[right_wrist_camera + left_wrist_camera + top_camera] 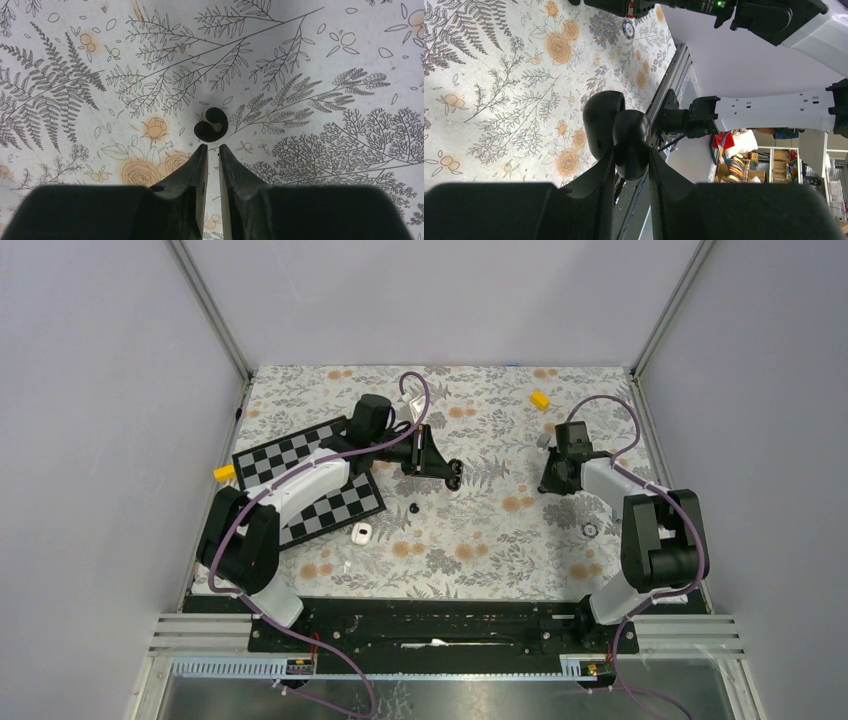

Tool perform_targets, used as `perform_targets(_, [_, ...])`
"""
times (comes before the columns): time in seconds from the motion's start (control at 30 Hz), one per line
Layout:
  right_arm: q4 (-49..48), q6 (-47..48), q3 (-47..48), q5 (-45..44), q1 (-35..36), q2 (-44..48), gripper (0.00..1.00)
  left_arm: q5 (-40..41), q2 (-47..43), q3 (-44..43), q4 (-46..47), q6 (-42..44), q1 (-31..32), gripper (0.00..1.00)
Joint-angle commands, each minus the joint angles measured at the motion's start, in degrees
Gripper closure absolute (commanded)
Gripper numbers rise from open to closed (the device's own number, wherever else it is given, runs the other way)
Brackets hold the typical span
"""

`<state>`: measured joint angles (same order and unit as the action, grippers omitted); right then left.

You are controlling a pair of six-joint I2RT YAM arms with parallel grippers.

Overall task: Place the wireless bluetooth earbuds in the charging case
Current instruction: Pick up the right earbud from the center of the board.

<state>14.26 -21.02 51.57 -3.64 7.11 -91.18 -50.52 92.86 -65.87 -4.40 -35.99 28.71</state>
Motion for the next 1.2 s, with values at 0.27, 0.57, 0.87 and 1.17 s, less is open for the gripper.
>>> perform_targets(0.27, [-1.3, 1.5, 4.61, -2.93, -0.43, -4.95, 0.77, -0.57, 1.04, -1.49, 1.6, 0.68, -0.14, 1.0])
perform_targets(0.57, [-1.71, 0.73, 5.11, -1.71, -0.43, -6.83, 0.69, -0.31, 1.12, -2.13, 0.93, 0.92, -0.14, 1.0])
perform_targets(0.87, [-2.57, -1.91, 4.77, 0.43, -0.43, -7.82, 0.64, -0.14, 1.04, -1.89, 0.83, 1.2, -0.14, 1.0])
perform_targets(1.17, [-3.14, -2.44, 5.71, 2.29, -0.43, -7.92, 0.84, 0.38, 0.42, -2.01, 0.03, 2.2, 0.02, 1.0])
